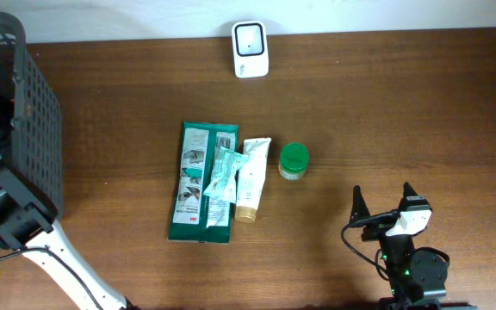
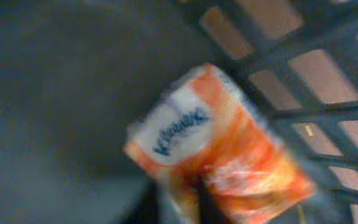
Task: Scan the item barcode
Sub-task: 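Grasp the orange Kleenex tissue pack in the basket with the left gripper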
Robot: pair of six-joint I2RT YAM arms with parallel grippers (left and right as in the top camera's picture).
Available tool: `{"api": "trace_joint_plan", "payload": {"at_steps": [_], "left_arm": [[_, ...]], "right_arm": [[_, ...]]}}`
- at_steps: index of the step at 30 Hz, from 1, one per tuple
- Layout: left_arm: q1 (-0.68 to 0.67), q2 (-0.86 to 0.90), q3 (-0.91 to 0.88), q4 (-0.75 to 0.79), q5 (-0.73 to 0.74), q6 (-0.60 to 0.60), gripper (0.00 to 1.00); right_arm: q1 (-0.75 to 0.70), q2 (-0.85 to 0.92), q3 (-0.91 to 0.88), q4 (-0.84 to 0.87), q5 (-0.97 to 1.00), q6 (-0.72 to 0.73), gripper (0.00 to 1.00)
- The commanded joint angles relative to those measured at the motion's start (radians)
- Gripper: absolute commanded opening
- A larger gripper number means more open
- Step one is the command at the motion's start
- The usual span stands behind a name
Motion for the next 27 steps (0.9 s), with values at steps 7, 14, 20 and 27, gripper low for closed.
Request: {"api": "trace_joint_plan", "payload": {"at_steps": [7,14,20,27], "left_arm": [[-0.008,-0.154,0.002,-0.156,-0.020,0.020,0.00],[-0.008,-0.285,0.001,-0.303,-0.039,0.019,0.00],[-0.008,-0.090,0.001,-0.259,-0.039,0.019,0.67],[-0.008,-0.006,0.000,-0.194,-0.039,0.019,0.50]], "right_arm": [[0.005,-0.006,-0.007,-0.002,0.005,0.004,0.98],[0.005,-0.006,-0.007,-0.002,0.005,0.004,0.98],[0.005,-0.006,-0.007,-0.002,0.005,0.004,0.98],[0.005,-0.006,-0.007,-0.002,0.005,0.004,0.98]]}}
